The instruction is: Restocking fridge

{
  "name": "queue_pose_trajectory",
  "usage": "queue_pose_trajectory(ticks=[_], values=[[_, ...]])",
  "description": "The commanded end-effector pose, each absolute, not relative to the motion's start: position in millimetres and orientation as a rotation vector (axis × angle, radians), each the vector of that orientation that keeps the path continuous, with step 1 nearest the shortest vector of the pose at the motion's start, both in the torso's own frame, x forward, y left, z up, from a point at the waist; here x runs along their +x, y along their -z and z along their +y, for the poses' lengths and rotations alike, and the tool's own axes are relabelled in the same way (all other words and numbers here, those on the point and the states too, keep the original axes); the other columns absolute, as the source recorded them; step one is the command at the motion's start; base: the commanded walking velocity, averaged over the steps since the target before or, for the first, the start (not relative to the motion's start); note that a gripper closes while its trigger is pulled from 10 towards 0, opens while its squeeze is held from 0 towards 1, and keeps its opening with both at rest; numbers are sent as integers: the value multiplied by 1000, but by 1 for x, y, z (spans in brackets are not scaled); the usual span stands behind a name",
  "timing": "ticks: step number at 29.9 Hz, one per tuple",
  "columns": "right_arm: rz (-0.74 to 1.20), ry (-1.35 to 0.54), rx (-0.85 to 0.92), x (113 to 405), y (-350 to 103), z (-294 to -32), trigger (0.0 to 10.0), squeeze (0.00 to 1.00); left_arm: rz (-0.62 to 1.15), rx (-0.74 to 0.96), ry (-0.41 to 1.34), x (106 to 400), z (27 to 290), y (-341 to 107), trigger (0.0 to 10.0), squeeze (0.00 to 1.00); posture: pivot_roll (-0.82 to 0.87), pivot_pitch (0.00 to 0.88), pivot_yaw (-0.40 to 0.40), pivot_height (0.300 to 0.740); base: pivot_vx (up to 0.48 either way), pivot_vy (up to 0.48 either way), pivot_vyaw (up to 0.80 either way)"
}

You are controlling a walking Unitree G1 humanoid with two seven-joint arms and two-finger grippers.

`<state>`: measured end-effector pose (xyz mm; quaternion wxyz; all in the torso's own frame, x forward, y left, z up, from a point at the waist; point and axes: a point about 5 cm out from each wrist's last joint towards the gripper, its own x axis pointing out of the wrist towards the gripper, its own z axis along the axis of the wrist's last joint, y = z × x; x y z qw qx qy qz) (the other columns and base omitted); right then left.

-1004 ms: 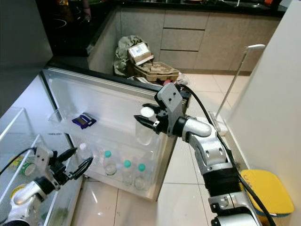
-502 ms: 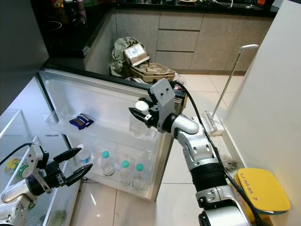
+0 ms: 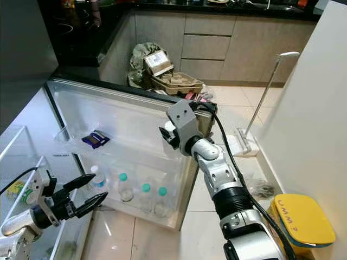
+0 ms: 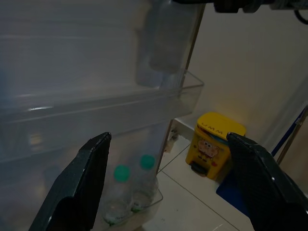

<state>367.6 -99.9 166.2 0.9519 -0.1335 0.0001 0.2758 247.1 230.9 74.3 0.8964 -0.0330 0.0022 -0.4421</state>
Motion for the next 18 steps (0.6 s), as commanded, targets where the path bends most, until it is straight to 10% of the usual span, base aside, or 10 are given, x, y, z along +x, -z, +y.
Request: queue_pose_trajectory(ticks=[1, 18], values=[[-8, -561, -267, 369, -165, -97, 10000, 0, 8, -68, 938, 246, 229, -75, 10000, 0, -78, 0, -59, 740, 0, 0, 0], [46, -435, -229, 368, -134, -99, 10000, 0, -3, -67, 967, 245, 223, -80, 10000, 0, -74, 0, -57, 740, 0, 0, 0]])
